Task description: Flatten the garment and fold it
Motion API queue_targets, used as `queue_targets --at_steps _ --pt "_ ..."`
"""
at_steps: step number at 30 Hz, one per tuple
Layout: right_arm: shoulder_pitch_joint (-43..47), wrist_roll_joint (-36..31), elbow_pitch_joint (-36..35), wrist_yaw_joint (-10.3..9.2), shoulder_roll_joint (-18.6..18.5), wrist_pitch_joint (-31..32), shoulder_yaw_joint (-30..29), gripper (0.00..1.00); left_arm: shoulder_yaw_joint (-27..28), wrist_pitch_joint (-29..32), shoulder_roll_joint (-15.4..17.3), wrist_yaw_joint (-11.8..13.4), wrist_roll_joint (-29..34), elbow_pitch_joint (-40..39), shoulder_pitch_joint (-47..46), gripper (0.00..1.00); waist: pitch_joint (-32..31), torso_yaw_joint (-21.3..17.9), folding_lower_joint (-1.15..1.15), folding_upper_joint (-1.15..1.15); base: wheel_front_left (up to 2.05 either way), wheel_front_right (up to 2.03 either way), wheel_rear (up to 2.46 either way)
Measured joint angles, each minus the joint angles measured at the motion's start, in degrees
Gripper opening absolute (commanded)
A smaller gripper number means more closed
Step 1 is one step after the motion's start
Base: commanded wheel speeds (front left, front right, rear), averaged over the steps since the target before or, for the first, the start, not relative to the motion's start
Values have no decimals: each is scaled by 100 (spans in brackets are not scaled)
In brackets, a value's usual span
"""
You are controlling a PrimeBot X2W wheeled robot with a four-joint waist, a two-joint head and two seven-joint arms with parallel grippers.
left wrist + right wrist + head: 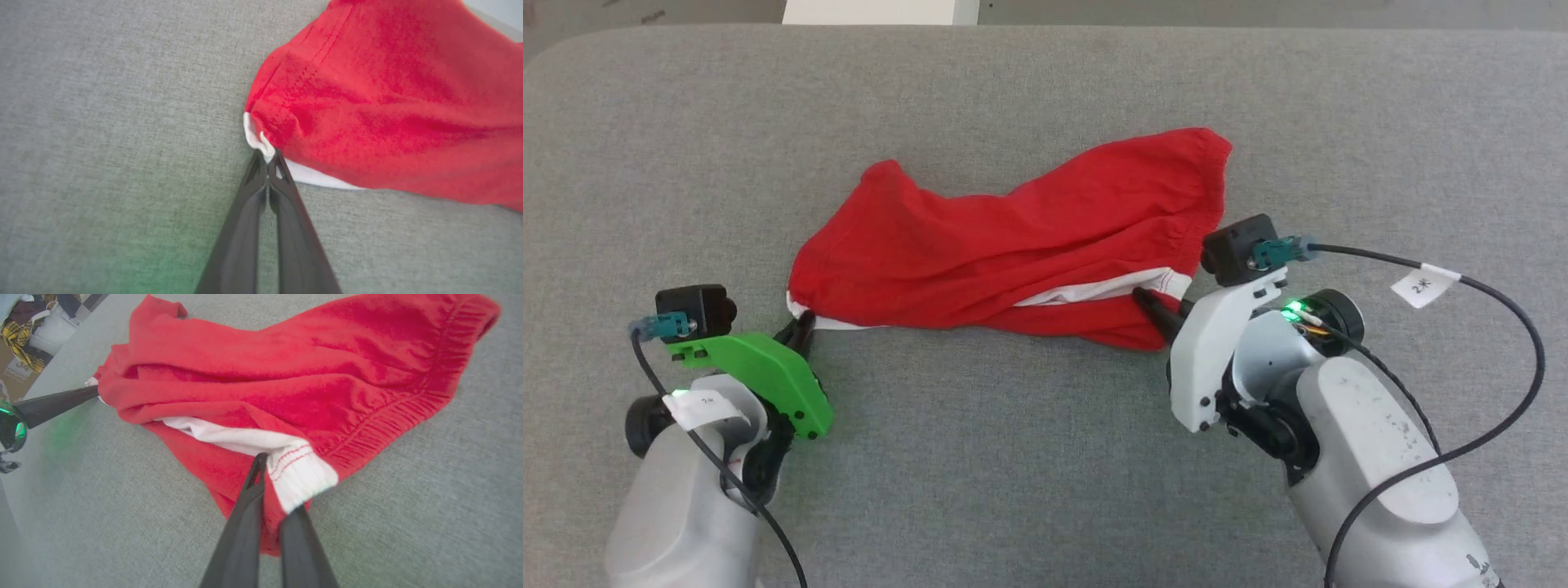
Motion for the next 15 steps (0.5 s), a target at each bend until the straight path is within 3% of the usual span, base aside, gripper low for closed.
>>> queue_targets --at_steps 6,11,15 --pt "-24 511 -215 0 1 -2 -275 0 236 -291 -165 -100 -488 -460 -47 0 -215 12 0 0 0 0 0" --pt "-369 1087 -780 -1 0 409 -787 0 549 -348 -57 -102 -803 -1294 -511 0 -522 44 0 0 0 0 0" --pt "-716 1590 -1290 -1 -1 921 -1272 0 675 -57 25 -48 -1012 -1892 -1065 0 -830 52 0 0 0 0 0"
